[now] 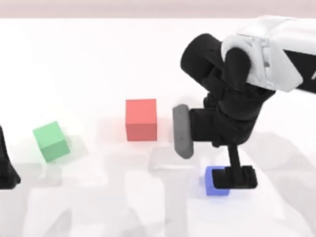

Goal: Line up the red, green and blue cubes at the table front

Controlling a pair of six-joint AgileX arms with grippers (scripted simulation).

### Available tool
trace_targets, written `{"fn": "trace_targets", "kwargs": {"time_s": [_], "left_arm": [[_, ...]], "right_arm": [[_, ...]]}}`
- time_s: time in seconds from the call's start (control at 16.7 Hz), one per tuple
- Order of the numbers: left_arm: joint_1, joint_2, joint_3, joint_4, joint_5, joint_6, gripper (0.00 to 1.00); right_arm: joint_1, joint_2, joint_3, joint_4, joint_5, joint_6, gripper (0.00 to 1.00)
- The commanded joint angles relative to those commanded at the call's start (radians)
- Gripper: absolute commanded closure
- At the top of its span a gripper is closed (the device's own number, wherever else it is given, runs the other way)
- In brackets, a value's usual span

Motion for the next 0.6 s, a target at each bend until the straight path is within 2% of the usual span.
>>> {"fn": "trace_targets", "kwargs": {"time_s": [0.36,0.6], "left_arm": [[-0.003,0.031,0.029,-0.023,0.000,0.019,0.00],[-0.024,0.220,0.196,-0.149,0.001,0.126,0.00]], "right_arm": [[-0.016,-0.027,-0.023,0.025,-0.004,0.010,0.00],[-0.097,-0.213,-0.151,0.154,-0.022,0.081,0.00]]}}
